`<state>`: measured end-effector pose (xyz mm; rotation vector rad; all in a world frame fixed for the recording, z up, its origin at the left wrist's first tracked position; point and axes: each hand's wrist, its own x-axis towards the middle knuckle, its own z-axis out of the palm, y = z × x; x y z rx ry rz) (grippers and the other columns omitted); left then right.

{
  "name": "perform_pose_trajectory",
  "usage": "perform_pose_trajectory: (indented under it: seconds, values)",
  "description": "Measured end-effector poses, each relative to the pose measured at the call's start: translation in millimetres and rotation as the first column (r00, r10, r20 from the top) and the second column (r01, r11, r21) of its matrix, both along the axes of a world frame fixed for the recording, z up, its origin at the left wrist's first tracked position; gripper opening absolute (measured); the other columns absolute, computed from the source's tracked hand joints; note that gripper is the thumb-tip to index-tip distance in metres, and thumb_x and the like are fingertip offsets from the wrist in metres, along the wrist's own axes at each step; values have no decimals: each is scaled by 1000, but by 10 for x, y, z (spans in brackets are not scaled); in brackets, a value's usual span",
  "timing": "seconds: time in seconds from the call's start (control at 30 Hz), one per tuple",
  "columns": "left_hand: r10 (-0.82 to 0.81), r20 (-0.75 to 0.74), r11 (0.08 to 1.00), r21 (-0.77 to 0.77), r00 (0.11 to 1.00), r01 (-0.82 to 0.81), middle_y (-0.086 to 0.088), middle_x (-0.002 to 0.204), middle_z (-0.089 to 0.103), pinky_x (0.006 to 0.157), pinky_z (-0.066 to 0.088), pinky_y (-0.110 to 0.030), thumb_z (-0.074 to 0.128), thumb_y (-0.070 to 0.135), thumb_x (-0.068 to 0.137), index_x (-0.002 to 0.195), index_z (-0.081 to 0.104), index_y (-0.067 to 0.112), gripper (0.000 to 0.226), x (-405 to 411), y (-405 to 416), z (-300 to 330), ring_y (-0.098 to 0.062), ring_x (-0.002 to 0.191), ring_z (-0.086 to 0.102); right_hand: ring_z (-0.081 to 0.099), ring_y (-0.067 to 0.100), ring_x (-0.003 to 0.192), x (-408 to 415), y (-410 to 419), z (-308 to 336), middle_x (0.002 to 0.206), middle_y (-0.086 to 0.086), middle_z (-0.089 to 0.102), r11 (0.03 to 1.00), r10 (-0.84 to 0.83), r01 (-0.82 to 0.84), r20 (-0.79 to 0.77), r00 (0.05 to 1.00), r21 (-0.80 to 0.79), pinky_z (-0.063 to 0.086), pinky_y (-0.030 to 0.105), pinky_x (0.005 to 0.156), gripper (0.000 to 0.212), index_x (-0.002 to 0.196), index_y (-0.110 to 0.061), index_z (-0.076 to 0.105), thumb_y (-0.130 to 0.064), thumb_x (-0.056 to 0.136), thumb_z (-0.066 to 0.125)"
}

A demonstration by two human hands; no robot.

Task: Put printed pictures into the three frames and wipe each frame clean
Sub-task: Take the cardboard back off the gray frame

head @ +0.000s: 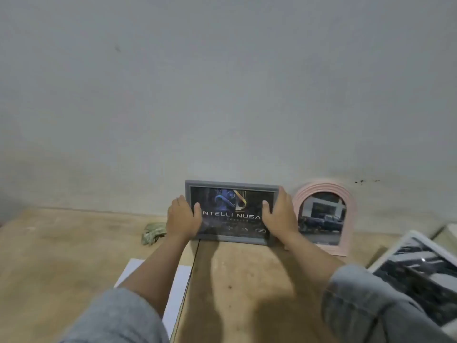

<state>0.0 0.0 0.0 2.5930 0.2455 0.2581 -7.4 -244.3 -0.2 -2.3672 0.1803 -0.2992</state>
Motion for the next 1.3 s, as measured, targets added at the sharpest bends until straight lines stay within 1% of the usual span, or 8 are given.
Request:
perform_pose_trajectory:
  seconds: [0.27,0.43,0.57,0.9,1.0,1.1,1.2,1.3]
  values:
    - [-17,-177,990,-142,984,-9,-28,124,47,96,42,-46,44,24,96,126,39,-10,45,482,226,-547,-43,113,48,16,32,143,260,180,-529,156,17,13,988,-142,153,-234,962,29,18,38,115,78,148,1,3,-30,95,51]
    - [-30,-211,970,-241,977,-23,-25,116,53,88,47,-46,44,22,96,118,44,-5,35,650,280,-720,-41,106,54,24,36,139,354,238,-651,154,19,17,972,-214,231,-246,945,41,27,43,111,81,148,0,1,-27,93,54]
    - [-13,-202,948,-313,979,-52,-24,120,54,91,48,-49,47,22,93,125,43,-5,42,692,257,-798,-40,109,55,29,39,135,354,242,-654,149,24,20,975,-218,224,-228,949,1,32,43,106,84,147,3,2,-29,92,56]
    - [70,-89,908,-406,994,-100,-21,113,58,86,50,-51,47,32,88,122,48,2,45,565,273,-637,-39,103,56,45,31,117,107,161,-220,136,14,31,991,-137,137,125,983,9,42,37,89,71,149,-12,15,-30,93,54]
    - [113,-70,899,-418,991,-132,-26,121,51,94,44,-51,47,33,93,130,43,-1,50,391,275,-497,-43,111,49,56,24,93,-112,51,-65,125,13,43,996,-89,77,269,959,55,42,27,75,52,146,-12,31,-23,97,46]
    - [112,-73,873,-469,991,-133,-25,123,49,96,43,-52,44,42,92,131,42,1,57,165,257,-413,-42,113,48,50,9,73,-420,-46,127,100,5,52,994,-13,-35,439,898,101,39,14,64,46,139,-6,45,-19,94,44]
    - [105,-83,829,-543,991,-133,-19,122,52,95,44,-51,39,49,90,129,45,11,56,-92,168,-382,-37,111,51,58,10,84,-781,-102,343,105,-11,62,976,41,-144,511,859,163,41,3,75,44,134,-7,49,-13,90,51]
    - [88,-43,775,-625,995,-95,-11,115,60,90,46,-43,40,41,96,117,54,10,40,-397,14,-338,-32,107,55,57,-9,98,-1174,-114,516,127,-24,53,947,135,-260,502,854,187,43,6,82,51,138,-11,38,-12,89,53]
